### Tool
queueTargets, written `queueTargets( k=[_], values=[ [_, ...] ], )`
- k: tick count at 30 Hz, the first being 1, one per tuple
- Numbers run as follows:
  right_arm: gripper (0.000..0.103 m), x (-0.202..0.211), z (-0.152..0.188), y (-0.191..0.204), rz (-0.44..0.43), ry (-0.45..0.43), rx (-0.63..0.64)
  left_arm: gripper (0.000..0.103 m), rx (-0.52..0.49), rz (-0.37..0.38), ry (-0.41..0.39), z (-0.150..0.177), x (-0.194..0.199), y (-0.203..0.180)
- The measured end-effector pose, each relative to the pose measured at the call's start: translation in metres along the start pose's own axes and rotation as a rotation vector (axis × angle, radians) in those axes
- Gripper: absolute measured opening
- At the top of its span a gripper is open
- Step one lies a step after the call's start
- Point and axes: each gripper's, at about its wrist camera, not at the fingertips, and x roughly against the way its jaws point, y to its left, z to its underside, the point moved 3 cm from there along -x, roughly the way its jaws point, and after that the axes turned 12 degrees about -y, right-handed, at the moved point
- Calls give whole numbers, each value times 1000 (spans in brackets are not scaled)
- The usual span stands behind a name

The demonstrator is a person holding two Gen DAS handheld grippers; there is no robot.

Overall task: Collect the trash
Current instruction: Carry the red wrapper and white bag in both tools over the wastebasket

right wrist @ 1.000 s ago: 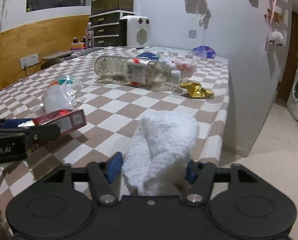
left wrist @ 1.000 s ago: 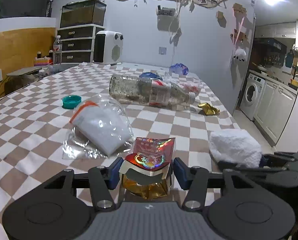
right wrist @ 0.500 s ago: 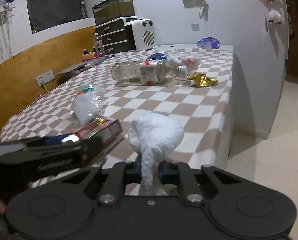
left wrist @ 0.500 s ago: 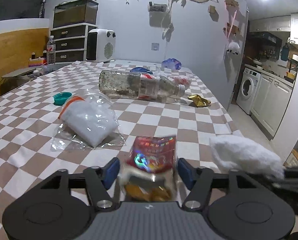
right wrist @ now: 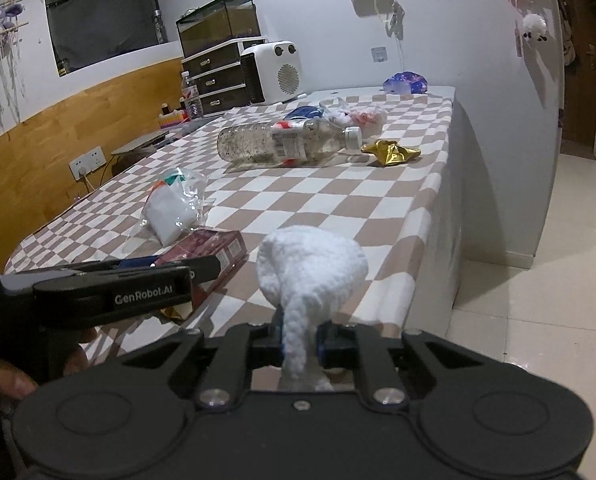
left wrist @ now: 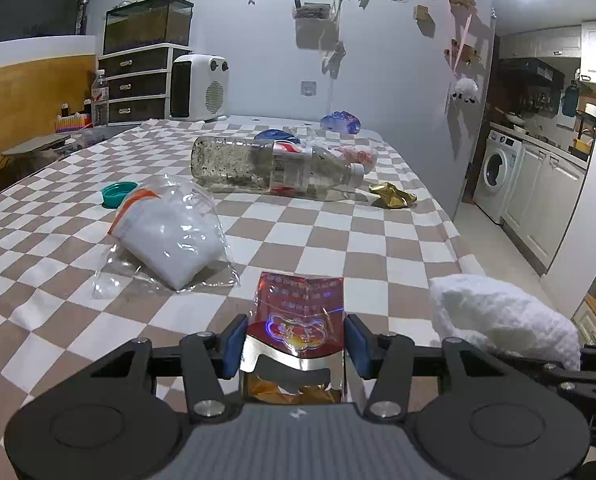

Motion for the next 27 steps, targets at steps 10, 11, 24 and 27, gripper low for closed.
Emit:
queueTargets(
  k=[10, 11, 24, 27],
  values=[
    [14, 18, 0, -5, 10, -31, -8, 51, 12, 2, -31, -5, 22, -9],
    [14, 21, -1, -6, 12, -37, -7, 51, 12, 3, -38, -6, 25, -11],
    [14, 73, -5, -38, 92, -123, -17, 51, -5, 65, -102, -14, 58, -61],
    [14, 88, -3, -51, 119, -141, -26, 51, -12, 101, -107, -12, 63, -81]
  ],
)
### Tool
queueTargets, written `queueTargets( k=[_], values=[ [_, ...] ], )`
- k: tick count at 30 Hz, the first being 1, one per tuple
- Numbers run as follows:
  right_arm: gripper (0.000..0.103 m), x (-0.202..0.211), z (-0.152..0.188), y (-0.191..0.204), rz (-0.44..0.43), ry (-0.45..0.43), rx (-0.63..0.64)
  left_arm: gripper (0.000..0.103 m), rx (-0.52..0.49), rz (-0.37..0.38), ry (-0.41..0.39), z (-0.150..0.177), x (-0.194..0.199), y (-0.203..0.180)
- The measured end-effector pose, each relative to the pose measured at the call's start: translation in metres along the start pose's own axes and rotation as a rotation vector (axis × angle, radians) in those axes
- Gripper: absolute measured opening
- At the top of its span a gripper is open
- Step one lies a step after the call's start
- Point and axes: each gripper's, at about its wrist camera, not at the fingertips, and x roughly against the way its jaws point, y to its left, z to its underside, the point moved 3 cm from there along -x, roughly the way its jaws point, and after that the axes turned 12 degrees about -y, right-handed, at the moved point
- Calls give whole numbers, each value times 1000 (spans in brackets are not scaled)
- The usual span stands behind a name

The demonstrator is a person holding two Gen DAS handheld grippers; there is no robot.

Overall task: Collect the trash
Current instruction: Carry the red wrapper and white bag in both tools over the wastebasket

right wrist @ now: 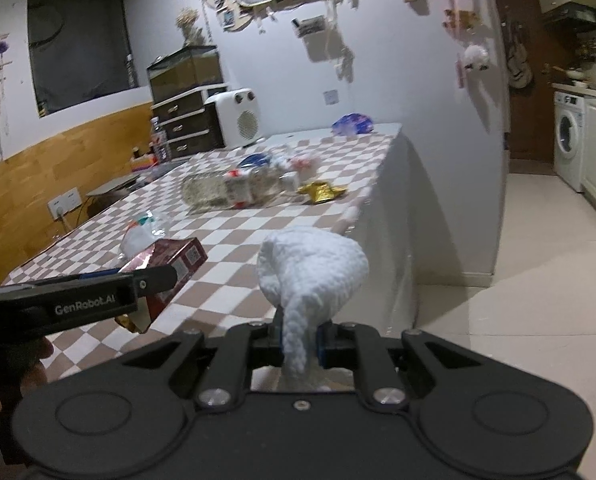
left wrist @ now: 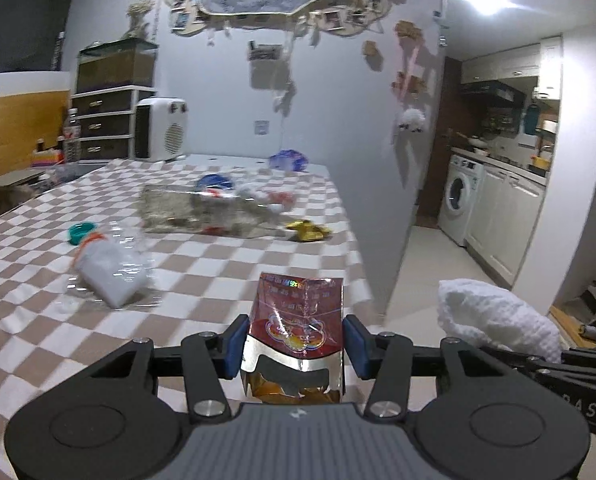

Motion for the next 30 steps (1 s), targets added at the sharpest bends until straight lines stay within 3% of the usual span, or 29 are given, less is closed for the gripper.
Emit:
queueTargets(
  k=[9, 16, 24, 30],
  values=[
    [14, 35, 10, -63, 126, -26, -30, 51, -32, 118, 39, 18, -14, -74],
    [14, 41, 23, -116, 217, -18, -59, 51, -23, 170, 103, 46, -47, -126],
    [14, 7, 46, -173, 311, 21, -99, 51, -24, 174, 170, 82, -111, -172],
    [14, -39, 67, -210, 352, 58, -144, 51, -2, 140, 210, 109, -169, -182]
  ],
)
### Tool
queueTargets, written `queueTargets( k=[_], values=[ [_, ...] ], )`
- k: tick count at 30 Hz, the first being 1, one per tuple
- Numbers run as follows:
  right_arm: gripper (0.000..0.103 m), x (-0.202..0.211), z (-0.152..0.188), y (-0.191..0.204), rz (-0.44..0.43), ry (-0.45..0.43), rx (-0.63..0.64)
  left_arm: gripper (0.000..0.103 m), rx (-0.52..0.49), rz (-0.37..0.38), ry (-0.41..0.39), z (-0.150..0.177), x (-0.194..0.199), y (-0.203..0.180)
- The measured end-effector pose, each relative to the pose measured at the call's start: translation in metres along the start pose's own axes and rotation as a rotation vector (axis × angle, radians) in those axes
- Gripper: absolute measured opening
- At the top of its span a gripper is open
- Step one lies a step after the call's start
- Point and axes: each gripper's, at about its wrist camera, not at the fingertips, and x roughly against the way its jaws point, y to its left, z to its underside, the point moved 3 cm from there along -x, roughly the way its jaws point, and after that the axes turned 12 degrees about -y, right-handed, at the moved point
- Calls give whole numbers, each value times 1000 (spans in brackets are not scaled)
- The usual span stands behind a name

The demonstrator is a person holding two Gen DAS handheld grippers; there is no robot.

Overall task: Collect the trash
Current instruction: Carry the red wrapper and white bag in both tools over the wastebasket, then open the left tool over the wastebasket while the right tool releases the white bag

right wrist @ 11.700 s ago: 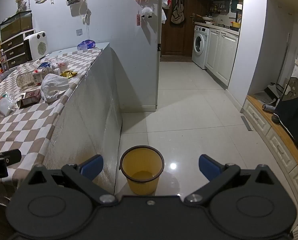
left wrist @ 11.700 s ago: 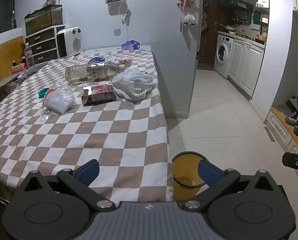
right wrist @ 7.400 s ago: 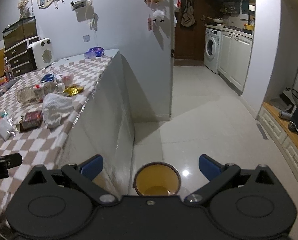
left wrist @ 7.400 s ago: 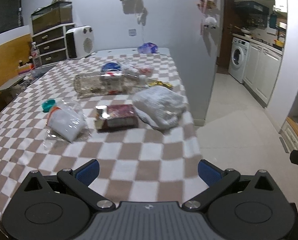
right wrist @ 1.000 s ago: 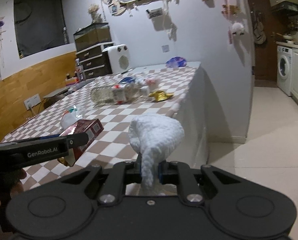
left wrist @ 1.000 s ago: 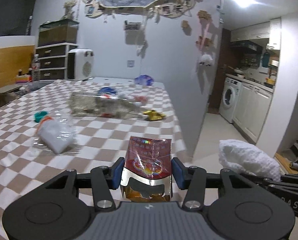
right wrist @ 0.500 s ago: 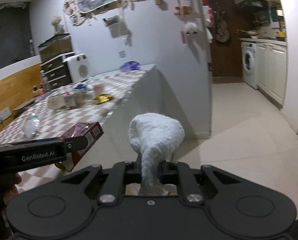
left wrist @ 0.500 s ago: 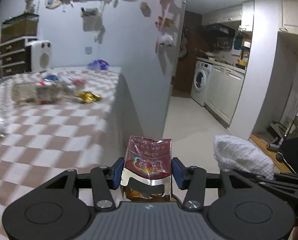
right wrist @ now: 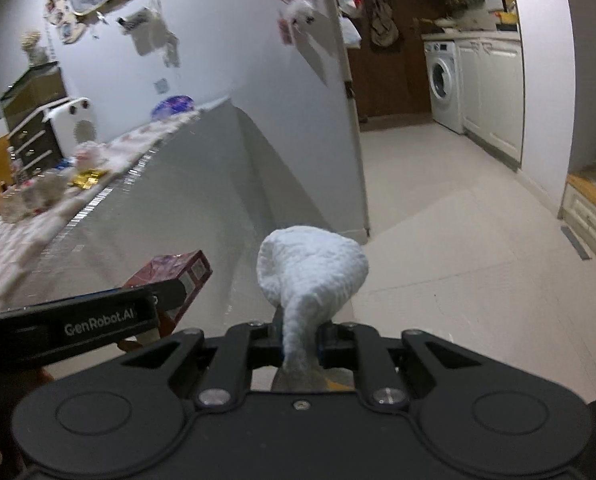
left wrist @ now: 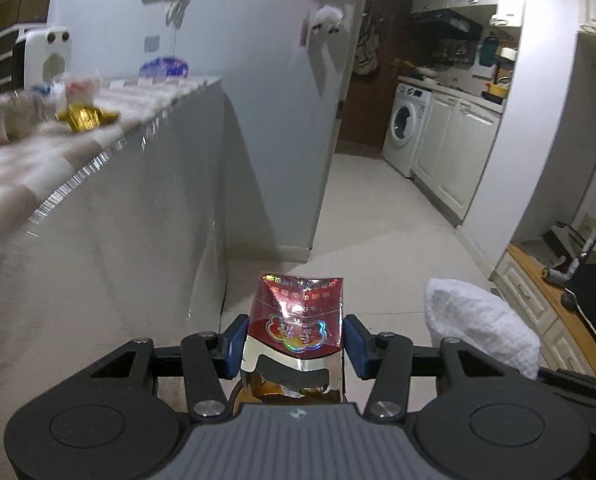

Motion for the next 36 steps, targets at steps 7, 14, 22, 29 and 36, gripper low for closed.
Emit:
queueTargets(
  k=[7, 14, 22, 29, 36],
  values=[
    [14, -72, 25, -17, 14, 61, -46, 51, 3, -26, 68, 27, -75, 9],
    [14, -138, 62, -24, 44, 138, -127, 51, 20, -27, 183, 70, -145, 22],
    [14, -203, 107, -33, 78, 248, -169, 51, 14, -24, 304, 117, -201, 38],
    [14, -247, 140, -42, 88, 336, -194, 51, 23, -43, 409, 151, -234, 48],
    [15, -285, 160, -41, 89, 416, -167, 51, -3, -55, 474, 170, -257, 51]
  ],
)
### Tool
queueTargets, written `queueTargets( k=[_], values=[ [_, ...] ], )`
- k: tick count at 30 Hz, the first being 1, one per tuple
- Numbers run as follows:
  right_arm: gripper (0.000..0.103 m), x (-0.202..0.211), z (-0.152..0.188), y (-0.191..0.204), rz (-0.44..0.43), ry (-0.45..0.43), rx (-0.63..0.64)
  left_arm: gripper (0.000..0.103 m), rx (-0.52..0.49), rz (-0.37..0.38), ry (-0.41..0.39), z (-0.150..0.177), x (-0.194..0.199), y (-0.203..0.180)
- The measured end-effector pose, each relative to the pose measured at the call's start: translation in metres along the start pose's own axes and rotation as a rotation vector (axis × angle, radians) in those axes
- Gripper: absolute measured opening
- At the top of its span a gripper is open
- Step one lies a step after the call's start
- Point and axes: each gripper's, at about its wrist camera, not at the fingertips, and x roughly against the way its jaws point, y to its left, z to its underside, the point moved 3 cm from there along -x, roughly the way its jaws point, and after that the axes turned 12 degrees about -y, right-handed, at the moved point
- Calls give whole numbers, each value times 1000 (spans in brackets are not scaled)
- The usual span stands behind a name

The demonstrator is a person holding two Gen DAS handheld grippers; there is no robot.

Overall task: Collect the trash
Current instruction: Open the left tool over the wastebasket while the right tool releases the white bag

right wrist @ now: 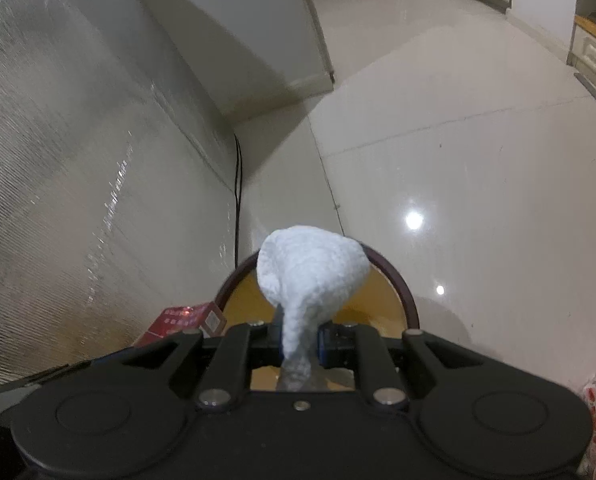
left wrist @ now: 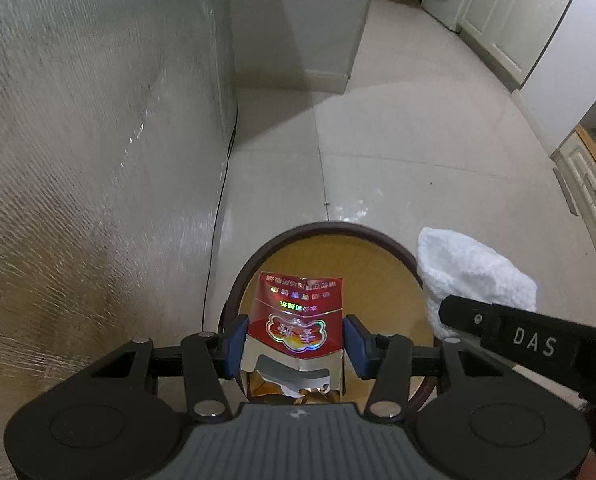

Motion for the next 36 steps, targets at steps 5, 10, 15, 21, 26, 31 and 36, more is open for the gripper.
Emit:
queueTargets(
  k=[5, 10, 15, 21, 26, 31, 36],
  values=[
    [16, -18, -2, -3, -4, 28, 20, 51, -12, -2, 15, 0, -14, 1],
    [17, -26, 2, -5, -13, 39, 21, 51, -16, -14, 34, 2, -25, 4],
    [21, -29, 1, -5, -21, 40, 38, 51, -28, -9, 47, 4, -34, 2],
    [32, -26, 1, -7, -17, 35, 38, 51, -31, 5, 54, 10, -41, 1],
    [47, -21, -2, -8, -20, 21, 25, 55, 0, 41, 26, 9, -41, 3],
    [51, -19, -1, -12, -16, 18, 20, 71, -28, 29, 48, 12, -44, 1],
    [51, -19, 0, -17, 1, 30, 20, 77, -42, 24, 70, 13, -45, 0]
  ],
)
